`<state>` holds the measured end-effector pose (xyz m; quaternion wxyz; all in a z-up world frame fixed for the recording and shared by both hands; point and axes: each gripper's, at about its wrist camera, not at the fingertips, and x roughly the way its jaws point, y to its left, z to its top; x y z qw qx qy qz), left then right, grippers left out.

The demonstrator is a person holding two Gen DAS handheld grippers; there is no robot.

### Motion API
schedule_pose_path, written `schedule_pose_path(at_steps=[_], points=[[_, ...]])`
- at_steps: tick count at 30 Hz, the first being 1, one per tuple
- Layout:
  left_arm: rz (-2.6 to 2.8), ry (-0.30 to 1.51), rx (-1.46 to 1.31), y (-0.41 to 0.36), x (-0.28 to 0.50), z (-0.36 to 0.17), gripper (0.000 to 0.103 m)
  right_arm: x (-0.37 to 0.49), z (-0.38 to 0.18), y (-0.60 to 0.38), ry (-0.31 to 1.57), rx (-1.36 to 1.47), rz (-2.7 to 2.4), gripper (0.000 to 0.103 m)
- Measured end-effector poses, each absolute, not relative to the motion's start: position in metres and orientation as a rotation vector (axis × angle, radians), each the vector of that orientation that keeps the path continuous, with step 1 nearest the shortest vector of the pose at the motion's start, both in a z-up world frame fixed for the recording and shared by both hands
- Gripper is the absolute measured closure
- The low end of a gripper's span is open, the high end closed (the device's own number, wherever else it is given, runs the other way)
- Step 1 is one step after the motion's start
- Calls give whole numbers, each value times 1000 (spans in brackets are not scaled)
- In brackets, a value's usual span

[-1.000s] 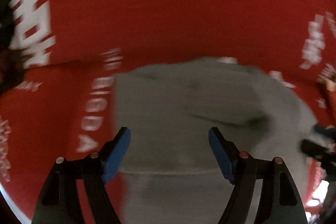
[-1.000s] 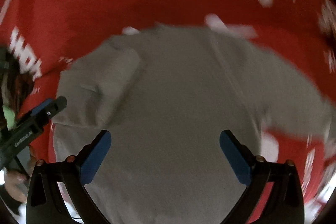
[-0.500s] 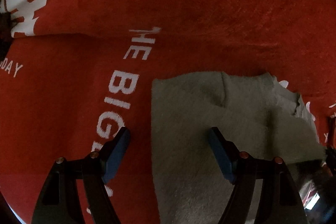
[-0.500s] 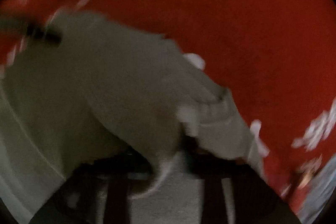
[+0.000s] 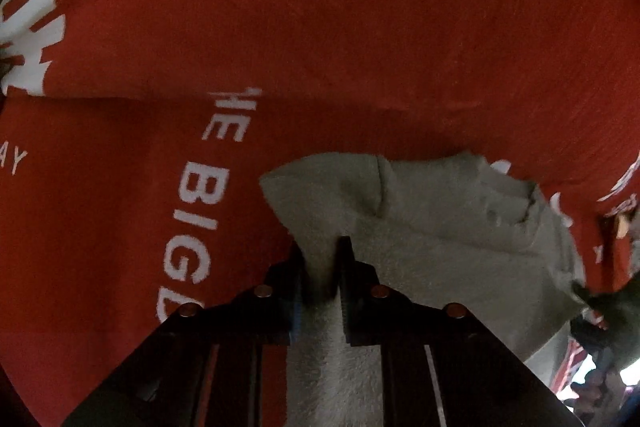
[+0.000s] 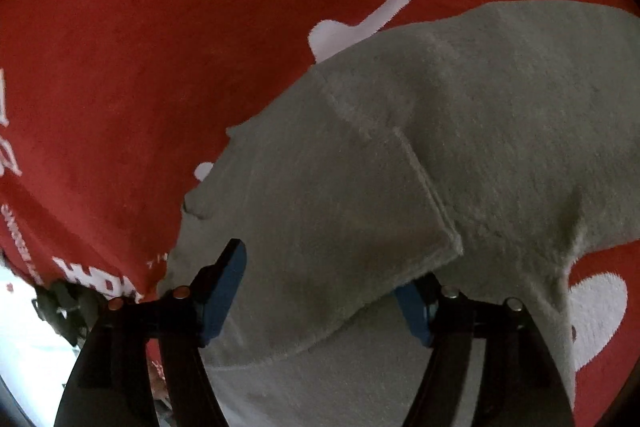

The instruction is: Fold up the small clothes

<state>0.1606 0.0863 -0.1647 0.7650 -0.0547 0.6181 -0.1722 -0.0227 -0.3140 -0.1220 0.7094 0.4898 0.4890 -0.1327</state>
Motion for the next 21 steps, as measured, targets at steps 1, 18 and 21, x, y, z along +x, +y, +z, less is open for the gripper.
schedule_pose_path(at_steps=[1, 18, 21], points=[[-375, 1334, -120, 90, 161, -161, 91, -15, -119, -316, 1089, 1090, -271, 94], [-306, 1349, -105, 126, 147, -153, 93, -41, -113, -315, 1159, 911, -298, 68], [-348, 1363, -120, 130, 127, -143, 93, -48, -118, -291, 1186, 1003, -172, 68]])
